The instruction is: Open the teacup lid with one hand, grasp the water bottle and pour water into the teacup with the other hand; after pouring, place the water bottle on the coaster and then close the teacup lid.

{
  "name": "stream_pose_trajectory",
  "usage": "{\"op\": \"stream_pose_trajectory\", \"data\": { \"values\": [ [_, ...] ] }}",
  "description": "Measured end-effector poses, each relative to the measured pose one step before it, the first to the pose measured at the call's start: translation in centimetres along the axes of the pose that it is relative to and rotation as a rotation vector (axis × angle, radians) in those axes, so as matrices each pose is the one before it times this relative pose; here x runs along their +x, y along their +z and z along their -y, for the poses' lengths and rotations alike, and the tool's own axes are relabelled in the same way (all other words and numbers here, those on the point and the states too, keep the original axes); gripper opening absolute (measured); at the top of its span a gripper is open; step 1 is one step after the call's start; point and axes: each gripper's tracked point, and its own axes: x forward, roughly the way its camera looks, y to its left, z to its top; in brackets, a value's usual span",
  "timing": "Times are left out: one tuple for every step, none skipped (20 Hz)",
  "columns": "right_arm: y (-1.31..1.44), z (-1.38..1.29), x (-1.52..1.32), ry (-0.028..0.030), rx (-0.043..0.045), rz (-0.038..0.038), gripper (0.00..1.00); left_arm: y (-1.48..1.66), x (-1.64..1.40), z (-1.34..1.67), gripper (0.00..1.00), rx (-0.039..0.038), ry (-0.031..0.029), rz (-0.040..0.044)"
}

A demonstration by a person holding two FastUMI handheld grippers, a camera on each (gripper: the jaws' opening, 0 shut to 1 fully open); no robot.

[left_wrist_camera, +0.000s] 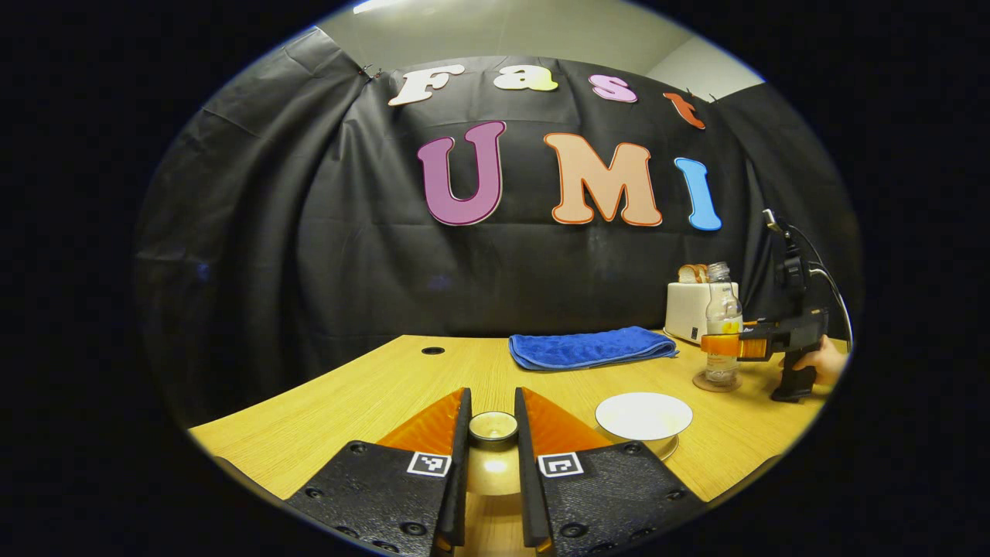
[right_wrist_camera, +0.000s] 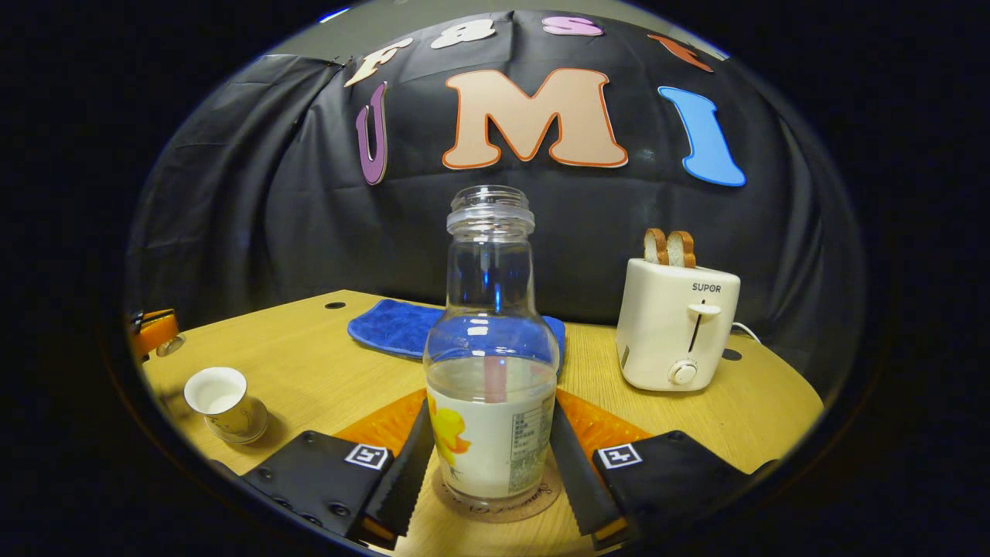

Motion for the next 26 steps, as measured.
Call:
{"op": "stream_pose_trajectory", "data": {
  "values": [
    [0.052,0.096,-0.108,0.00031,0.00858,-0.00082,0.82,-0.048,0.026,0.013,0.26,-0.00021,0.00025,0.0],
    [-0.094,0.041,0.157,0.00042,0.00798,0.00059,0.81,0.037,0.052,0.009,0.26,0.00032,0.00027,0.00016],
    [0.008,0.104,0.062,-0.00061,0.00978,-0.00236,0.81,-0.039,-0.01,-0.017,0.26,0.00017,0.0002,-0.00027],
    [0.049,0.11,-0.02,0.0025,0.00963,-0.00097,0.81,0.06,0.027,0.025,0.26,-0.00024,0.0,0.00017],
    [-0.162,0.043,0.106,0.00155,0.01013,-0.00244,0.82,-0.074,-0.008,0.0,0.26,0.00006,0.00006,-0.00045],
    [-0.089,0.158,0.048,-0.00393,0.00911,-0.00475,0.83,-0.005,-0.034,0.003,0.26,0.00001,-0.00017,0.00018],
    [-0.048,0.079,-0.039,-0.00045,0.00463,-0.0019,0.84,0.011,0.026,-0.018,0.26,0.00009,-0.00016,-0.00027],
    [0.043,-0.013,-0.021,0.00108,0.00052,-0.00079,0.84,0.015,-0.054,-0.041,0.26,-0.00002,0.00004,0.00021],
    [-0.04,-0.052,0.034,0.00023,-0.00289,-0.00102,0.83,-0.09,0.028,0.002,0.26,0.00003,0.00023,0.00022],
    [-0.121,-0.029,0.003,-0.00323,-0.00677,-0.0062,0.8,0.132,0.008,-0.008,0.26,0.00009,0.00078,-0.00025],
    [-0.251,-0.001,-0.063,0.00091,-0.00425,-0.01038,0.82,-0.023,-0.07,-0.018,0.26,-0.00007,0.00044,0.00011],
    [-0.156,-0.045,-0.016,-0.00169,0.00013,-0.00913,0.85,0.018,0.024,0.015,0.26,0.00013,0.00104,-0.00024],
    [-0.174,0.071,-0.039,-0.00206,0.00225,-0.00821,0.85,-0.058,0.027,-0.077,0.26,-0.0001,0.00017,0.00001],
    [-0.053,0.016,-0.082,-0.00067,0.00139,-0.00648,0.83,0.038,0.034,-0.002,0.26,-0.00002,0.00024,0.00024],
    [-0.205,0.058,-0.041,-0.00179,-0.00056,-0.00756,0.84,-0.057,-0.059,0.074,0.26,0.00009,0.00013,0.0],
    [-0.15,0.017,-0.056,-0.00264,-0.00297,-0.00817,0.86,0.045,-0.039,0.007,0.26,0.00001,0.0,0.00009],
    [-0.203,0.059,-0.165,-0.00102,-0.00179,-0.00904,0.86,-0.008,-0.008,-0.039,0.26,0.00009,-0.00001,-0.00017],
    [-0.24,-0.032,-0.072,-0.00107,-0.00067,-0.01199,0.83,0.037,0.03,-0.025,0.26,-0.00003,-0.00001,0.00024],
    [-0.267,0.063,-0.146,-0.0002,-0.00094,-0.01337,0.87,-0.086,-0.044,0.043,0.26,-0.00021,-0.00007,-0.00023],
    [-0.227,-0.024,-0.15,-0.00026,-0.00351,-0.01385,0.9,0.05,-0.002,-0.029,0.26,-0.00022,0.00009,-0.00026],
    [-0.177,0.092,-0.189,-0.00266,-0.00159,-0.00871,0.84,-0.029,0.133,0.026,0.26,-0.00003,-0.00006,0.0001],
    [-0.179,0.022,-0.069,-0.00337,0.00042,-0.0026,0.84,0.061,0.02,-0.014,0.26,0.00007,-0.00008,-0.00009],
    [0.031,0.061,-0.178,-0.00023,0.0009,0.0024,0.89,-0.118,0.024,0.036,0.26,0.00003,-0.00017,0.00022],
    [-0.141,0.028,-0.404,0.00075,-0.00012,0.00126,0.87,0.089,-0.021,-0.042,0.26,0.0001,0.00012,-0.00009],
    [-0.015,0.061,-0.267,-0.00014,0.00057,0.00078,0.84,-0.095,0.041,0.039,0.26,-0.00007,-0.00014,0.00016],
    [-0.116,0.082,-0.261,-0.00025,0.00096,-0.00048,0.84,0.019,0.001,-0.004,0.26,-0.00041,-0.00058,-0.0001]
  ]
}}
